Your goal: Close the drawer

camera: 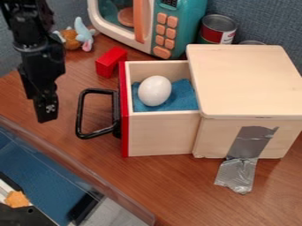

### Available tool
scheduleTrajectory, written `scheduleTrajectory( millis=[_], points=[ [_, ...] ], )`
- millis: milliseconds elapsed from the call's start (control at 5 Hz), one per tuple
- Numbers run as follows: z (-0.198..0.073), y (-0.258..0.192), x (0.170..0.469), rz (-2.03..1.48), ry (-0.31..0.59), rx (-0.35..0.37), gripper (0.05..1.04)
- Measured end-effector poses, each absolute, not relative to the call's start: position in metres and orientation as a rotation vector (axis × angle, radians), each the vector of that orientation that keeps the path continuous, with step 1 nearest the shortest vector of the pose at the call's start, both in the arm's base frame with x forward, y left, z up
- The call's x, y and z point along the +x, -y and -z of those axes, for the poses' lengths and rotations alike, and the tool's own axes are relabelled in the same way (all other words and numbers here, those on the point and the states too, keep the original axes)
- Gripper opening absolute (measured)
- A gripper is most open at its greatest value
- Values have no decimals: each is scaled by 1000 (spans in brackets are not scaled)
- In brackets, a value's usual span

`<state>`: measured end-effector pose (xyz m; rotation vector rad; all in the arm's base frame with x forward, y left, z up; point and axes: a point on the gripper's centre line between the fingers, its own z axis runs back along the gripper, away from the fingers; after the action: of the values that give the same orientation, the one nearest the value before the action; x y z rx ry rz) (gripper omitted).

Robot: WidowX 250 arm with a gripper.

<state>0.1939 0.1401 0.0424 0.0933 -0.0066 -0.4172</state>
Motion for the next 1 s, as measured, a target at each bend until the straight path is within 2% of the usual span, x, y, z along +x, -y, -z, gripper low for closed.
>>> scheduleTrajectory(
  millis=[600, 1000],
  points=[
    [-30, -135, 194, 430, 25, 100, 1001],
    [-31, -96, 206, 460, 60, 83, 1000]
  ],
)
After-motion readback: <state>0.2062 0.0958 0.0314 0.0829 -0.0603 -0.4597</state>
